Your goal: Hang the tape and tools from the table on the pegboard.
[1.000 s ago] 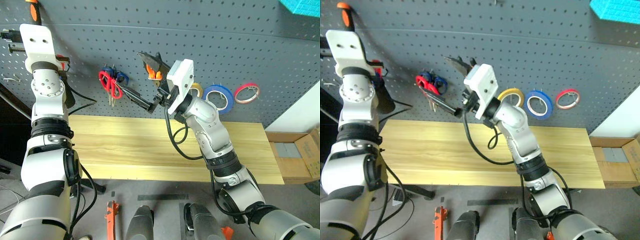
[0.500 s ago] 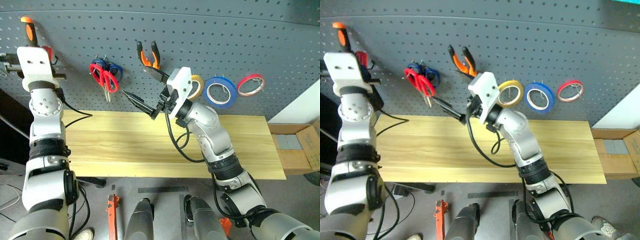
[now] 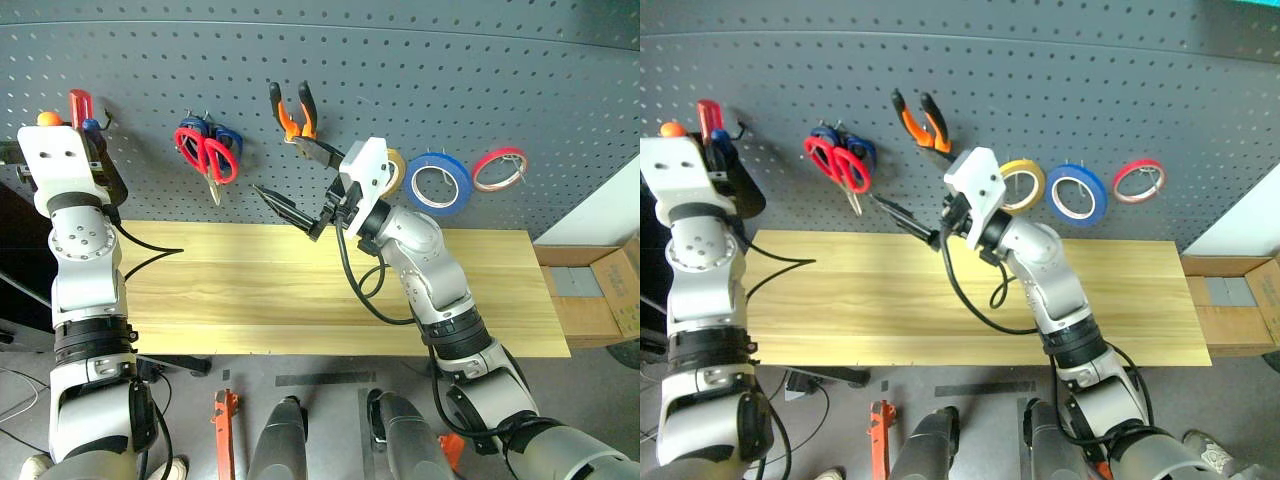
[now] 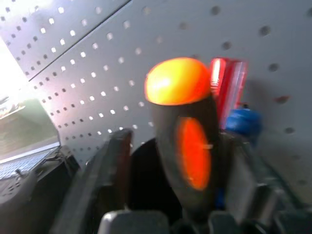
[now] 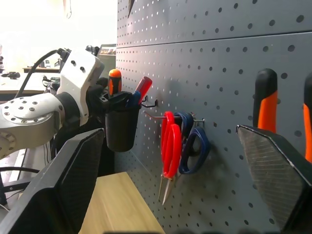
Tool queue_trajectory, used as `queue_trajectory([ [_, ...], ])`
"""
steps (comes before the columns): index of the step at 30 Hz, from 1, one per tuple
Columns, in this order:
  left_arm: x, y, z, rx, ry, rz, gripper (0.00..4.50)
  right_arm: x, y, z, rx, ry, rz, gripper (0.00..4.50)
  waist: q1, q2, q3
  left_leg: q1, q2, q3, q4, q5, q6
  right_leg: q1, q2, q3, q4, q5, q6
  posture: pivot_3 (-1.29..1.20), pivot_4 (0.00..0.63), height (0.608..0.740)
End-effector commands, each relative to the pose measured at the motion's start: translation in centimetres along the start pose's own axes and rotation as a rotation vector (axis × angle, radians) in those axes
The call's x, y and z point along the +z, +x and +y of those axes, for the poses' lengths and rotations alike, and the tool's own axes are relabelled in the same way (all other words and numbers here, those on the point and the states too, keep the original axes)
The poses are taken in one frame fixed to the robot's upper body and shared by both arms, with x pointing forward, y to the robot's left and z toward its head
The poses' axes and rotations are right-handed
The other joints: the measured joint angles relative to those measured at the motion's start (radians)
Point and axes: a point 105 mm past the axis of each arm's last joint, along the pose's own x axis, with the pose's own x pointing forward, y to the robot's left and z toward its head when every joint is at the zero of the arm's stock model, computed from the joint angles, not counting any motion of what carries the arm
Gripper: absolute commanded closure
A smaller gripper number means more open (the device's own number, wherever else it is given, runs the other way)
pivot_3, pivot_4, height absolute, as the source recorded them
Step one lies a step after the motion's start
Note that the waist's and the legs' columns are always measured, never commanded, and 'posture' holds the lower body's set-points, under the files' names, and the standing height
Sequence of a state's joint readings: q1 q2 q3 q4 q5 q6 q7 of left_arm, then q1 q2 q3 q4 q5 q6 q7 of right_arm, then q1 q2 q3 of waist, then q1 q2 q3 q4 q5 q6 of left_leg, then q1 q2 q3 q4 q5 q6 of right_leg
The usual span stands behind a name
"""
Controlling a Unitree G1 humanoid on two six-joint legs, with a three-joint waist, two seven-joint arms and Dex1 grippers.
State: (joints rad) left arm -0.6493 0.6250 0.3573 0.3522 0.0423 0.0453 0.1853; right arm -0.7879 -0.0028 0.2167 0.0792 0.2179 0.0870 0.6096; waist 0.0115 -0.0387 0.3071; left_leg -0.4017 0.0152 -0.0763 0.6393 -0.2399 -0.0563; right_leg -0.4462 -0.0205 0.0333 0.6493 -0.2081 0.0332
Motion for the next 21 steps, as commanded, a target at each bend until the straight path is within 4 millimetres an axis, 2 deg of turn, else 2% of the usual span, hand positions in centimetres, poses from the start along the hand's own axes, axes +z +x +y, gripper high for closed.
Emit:
queue_trajectory([
  [1, 1.6, 0.4, 0.7, 0.028, -0.022, -0.045, 0.27, 1.3, 0.0, 0.2, 0.012, -0.028, -0.045, 0.00, 0.003, 0.000, 0.000, 0.000, 0.000, 0.000, 0.000, 0.000, 0.000, 0.000, 0.000, 0.000, 0.000, 0.000, 0.000, 0.17, 0.325, 0.740],
  [2, 1.5, 0.4, 0.6, 0.029, -0.031, -0.042, 0.02, 1.3, 0.0, 0.2, 0.012, -0.029, -0.044, 0.00, 0.005, 0.000, 0.000, 0.000, 0.000, 0.000, 0.000, 0.000, 0.000, 0.000, 0.000, 0.000, 0.000, 0.000, 0.000, 0.17, 0.325, 0.740],
  [10, 1.4, -0.7, -1.0, -0.041, -0.149, -0.006, 0.02, 0.3, -1.0, 0.2, 0.031, -0.049, -0.002, 0.00, 0.014, -0.001, 0.000, 0.000, 0.000, 0.000, 0.000, 0.000, 0.000, 0.001, -0.001, 0.000, -0.001, 0.000, 0.000, 0.16, 0.295, 0.740],
  [14, 2.2, -2.0, -2.3, -0.116, -0.185, -0.017, 0.02, -0.3, -2.4, 0.4, 0.050, -0.063, 0.032, 0.00, 0.015, -0.001, -0.001, -0.001, 0.000, -0.001, 0.000, 0.000, 0.000, 0.001, -0.001, -0.001, -0.002, 0.000, 0.000, 0.17, 0.269, 0.740],
  [18, 2.8, -2.9, -2.5, -0.130, -0.181, -0.021, 0.02, -0.6, -4.2, 0.2, 0.045, -0.078, 0.066, 0.00, 0.014, -0.003, -0.003, -0.001, 0.000, -0.001, 0.000, 0.000, -0.001, 0.001, -0.001, -0.001, -0.002, 0.000, 0.000, 0.17, 0.230, 0.740],
  [21, 2.6, -4.2, -4.1, -0.222, -0.166, -0.006, 0.02, -0.8, -5.7, 0.3, 0.039, -0.087, 0.095, 0.00, 0.014, -0.004, -0.006, -0.001, 0.000, -0.001, 0.000, 0.000, -0.001, 0.001, -0.001, -0.002, -0.002, 0.000, 0.000, 0.17, 0.207, 0.740],
])
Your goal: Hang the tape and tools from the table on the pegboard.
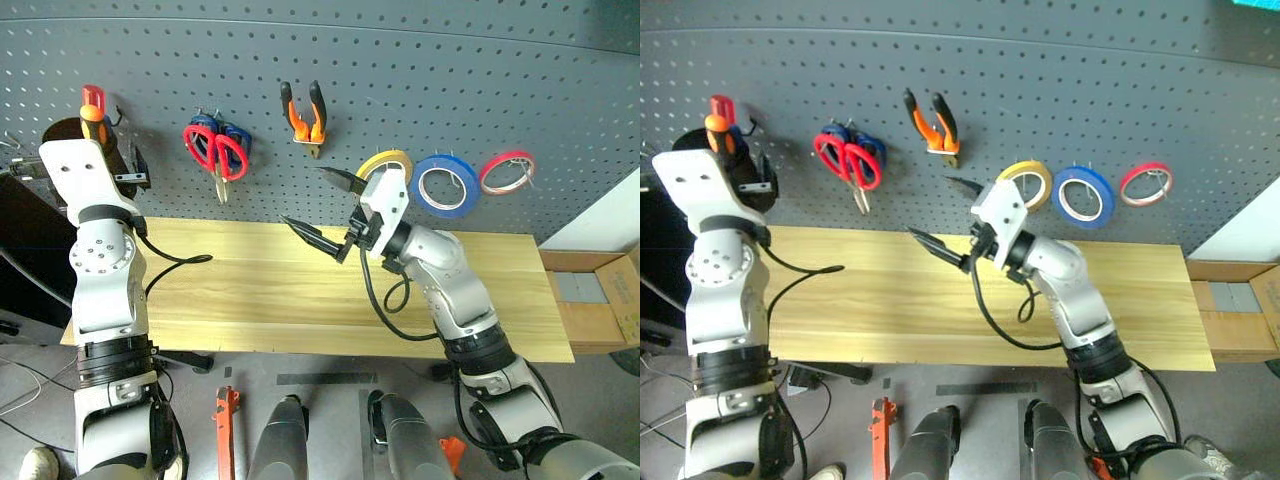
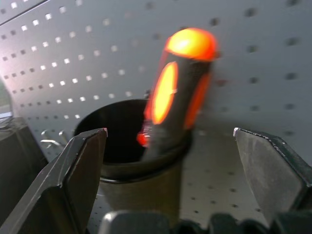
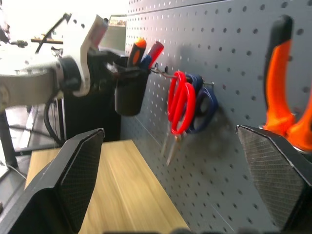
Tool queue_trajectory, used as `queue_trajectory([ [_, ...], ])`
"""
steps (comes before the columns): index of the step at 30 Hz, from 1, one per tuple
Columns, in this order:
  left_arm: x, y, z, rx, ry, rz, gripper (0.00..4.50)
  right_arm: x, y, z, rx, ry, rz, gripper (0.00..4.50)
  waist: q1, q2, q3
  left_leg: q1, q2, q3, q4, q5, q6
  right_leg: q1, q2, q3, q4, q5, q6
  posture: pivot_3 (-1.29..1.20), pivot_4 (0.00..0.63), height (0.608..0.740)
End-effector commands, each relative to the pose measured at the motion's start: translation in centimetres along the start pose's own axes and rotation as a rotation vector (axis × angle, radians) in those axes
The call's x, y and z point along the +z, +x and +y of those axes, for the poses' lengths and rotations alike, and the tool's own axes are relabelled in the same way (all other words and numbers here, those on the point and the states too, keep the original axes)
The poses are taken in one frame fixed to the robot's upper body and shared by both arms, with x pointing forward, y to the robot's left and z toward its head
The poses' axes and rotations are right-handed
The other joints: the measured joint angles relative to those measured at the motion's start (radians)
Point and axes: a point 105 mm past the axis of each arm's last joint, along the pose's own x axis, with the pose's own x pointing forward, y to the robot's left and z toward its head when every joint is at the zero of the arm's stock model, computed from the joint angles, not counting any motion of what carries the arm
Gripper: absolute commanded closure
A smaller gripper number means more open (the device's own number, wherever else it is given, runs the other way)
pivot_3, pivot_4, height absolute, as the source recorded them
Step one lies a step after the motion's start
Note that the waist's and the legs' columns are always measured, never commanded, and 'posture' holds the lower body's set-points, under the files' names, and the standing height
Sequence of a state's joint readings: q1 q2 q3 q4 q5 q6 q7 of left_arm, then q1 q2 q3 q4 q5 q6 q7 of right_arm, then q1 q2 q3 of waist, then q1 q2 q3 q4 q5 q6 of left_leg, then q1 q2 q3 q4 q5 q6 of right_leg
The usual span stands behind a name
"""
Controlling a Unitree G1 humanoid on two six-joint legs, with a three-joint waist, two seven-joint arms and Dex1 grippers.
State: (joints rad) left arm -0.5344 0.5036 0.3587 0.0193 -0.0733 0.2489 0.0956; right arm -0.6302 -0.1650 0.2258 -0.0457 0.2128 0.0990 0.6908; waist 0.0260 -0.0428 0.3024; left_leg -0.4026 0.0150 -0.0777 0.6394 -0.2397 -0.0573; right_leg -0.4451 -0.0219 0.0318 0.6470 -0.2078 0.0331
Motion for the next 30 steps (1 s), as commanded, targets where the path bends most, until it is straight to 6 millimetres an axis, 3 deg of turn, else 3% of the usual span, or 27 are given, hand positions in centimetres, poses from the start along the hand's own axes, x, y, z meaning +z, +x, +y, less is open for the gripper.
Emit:
queue_trajectory([
  [1, 1.2, -1.2, -1.6, -0.090, 0.007, -0.038, 0.02, 1.1, -1.3, 0.3, -0.001, -0.032, -0.023, 0.00, 0.000, 0.000, -0.003, 0.000, 0.000, 0.000, 0.000, 0.000, 0.000, 0.000, 0.000, 0.000, 0.000, 0.000, 0.000, 0.17, 0.197, 0.740],
  [10, -0.2, -6.6, -7.8, -0.346, -0.113, 0.077, 0.02, -1.2, -5.8, 0.6, -0.118, -0.022, 0.124, 0.00, 0.000, -0.007, -0.032, 0.000, -0.001, 0.000, 0.001, 0.003, -0.006, 0.002, -0.001, 0.000, -0.001, 0.000, 0.000, 0.14, 0.137, 0.740],
  [12, -2.1, -8.6, -9.2, -0.402, -0.143, 0.162, 0.02, -3.0, -7.3, 0.7, -0.170, 0.002, 0.204, 0.00, 0.000, -0.006, -0.051, 0.001, -0.001, 0.000, 0.001, 0.003, -0.006, 0.003, -0.001, 0.001, -0.002, 0.000, 0.000, 0.13, 0.129, 0.740],
  [15, -6.4, -11.8, -10.9, -0.446, -0.154, 0.358, 0.02, -6.4, -10.5, 0.0, -0.348, 0.076, 0.346, 0.00, -0.001, -0.004, -0.077, 0.004, -0.001, 0.001, 0.001, 0.002, -0.003, 0.006, -0.001, 0.001, -0.003, 0.000, 0.001, 0.10, 0.109, 0.740],
  [20, -11.3, -15.1, -12.8, -0.518, -0.071, 0.520, 0.02, -10.1, -14.2, 0.1, -0.523, 0.087, 0.532, 0.00, -0.004, -0.001, -0.106, 0.006, -0.001, 0.002, 0.005, 0.003, -0.001, 0.009, 0.002, 0.003, -0.002, -0.001, 0.005, 0.05, 0.073, 0.740],
  [24, -13.4, -15.7, -13.6, -0.539, -0.078, 0.580, 0.02, -12.6, -17.0, -0.1, -0.690, 0.162, 0.662, 0.00, -0.018, 0.003, -0.133, 0.022, -0.001, 0.005, 0.006, 0.004, 0.000, 0.025, 0.002, 0.005, -0.005, -0.003, 0.001, 0.02, 0.054, 0.740],
  [30, -13.7, -14.7, -14.6, -0.603, -0.128, 0.577, 0.02, -14.4, -19.5, -0.2, -0.892, 0.290, 0.752, 0.00, -0.031, 0.005, -0.171, 0.022, -0.001, 0.005, 0.005, 0.004, 0.000, 0.025, 0.002, 0.007, -0.004, -0.003, 0.001, -0.01, 0.029, 0.740],
])
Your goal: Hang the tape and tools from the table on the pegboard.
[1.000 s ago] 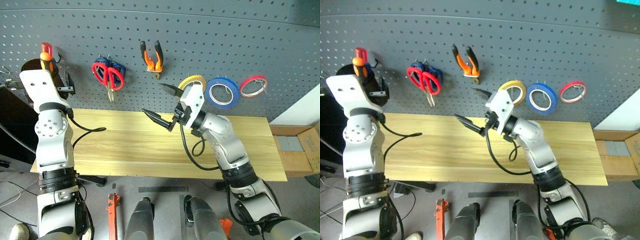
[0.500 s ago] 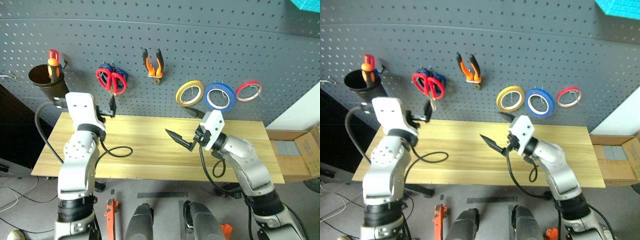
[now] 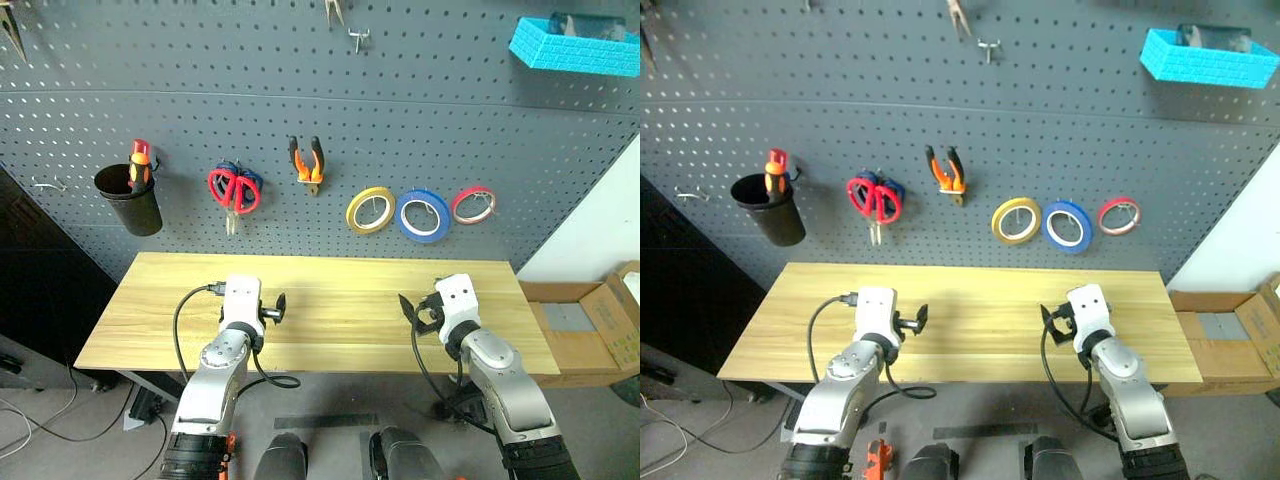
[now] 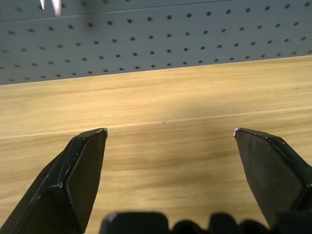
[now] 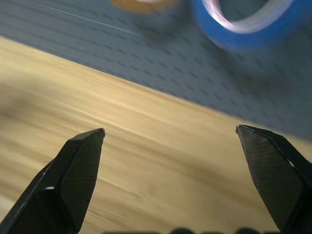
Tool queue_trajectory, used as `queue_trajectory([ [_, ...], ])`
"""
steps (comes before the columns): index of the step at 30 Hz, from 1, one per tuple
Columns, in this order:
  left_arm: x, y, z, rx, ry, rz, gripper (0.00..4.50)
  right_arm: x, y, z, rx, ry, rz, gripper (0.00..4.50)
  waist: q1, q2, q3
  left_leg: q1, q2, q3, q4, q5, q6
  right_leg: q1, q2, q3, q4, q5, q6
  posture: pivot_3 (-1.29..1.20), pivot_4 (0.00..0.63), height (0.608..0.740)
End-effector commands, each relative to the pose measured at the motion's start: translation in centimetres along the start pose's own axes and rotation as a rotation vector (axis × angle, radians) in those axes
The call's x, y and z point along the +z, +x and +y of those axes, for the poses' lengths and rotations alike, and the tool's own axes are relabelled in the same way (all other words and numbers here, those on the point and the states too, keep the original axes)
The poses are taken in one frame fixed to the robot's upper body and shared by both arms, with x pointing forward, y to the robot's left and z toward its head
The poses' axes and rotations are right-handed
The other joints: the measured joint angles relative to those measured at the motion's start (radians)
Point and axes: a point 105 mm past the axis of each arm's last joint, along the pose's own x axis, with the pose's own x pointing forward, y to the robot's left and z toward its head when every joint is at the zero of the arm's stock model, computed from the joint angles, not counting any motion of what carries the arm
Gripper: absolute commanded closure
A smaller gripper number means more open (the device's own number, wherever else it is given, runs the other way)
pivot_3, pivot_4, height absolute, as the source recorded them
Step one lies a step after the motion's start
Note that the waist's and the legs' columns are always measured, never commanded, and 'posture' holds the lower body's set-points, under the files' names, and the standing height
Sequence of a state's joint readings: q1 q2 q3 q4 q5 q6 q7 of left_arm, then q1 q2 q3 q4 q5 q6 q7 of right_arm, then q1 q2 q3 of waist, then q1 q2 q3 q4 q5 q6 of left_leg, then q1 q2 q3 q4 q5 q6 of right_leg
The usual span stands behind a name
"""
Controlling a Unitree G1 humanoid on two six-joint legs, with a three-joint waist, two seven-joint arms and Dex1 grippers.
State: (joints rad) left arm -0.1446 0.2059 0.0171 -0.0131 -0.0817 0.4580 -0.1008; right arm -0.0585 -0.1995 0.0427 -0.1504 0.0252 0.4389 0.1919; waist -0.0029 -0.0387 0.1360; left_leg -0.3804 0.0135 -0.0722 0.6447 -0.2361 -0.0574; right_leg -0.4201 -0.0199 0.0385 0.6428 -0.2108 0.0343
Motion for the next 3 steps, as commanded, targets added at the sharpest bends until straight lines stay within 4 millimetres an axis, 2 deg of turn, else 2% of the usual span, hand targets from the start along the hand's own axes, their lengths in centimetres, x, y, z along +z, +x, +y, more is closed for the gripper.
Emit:
queue_trajectory([
  [1, 1.90, 0.47, 0.04, -0.034, -0.001, -0.073, 0.02, 0.06, 0.02, -1.37, -0.090, 0.067, 0.021, 0.00, -0.004, 0.003, -0.010, 0.000, 0.000, 0.000, 0.000, 0.000, 0.000, 0.000, 0.000, 0.000, 0.000, 0.000, 0.000, -0.01, 0.030, 0.740],
  [3, 1.79, 0.72, 0.09, -0.043, 0.023, -0.058, 0.02, 0.10, 0.14, -1.43, -0.095, 0.053, 0.021, 0.00, -0.007, 0.005, -0.015, 0.000, 0.000, 0.001, -0.001, 0.000, 0.000, 0.000, 0.000, 0.001, 0.000, 0.000, 0.000, -0.01, 0.027, 0.740],
])
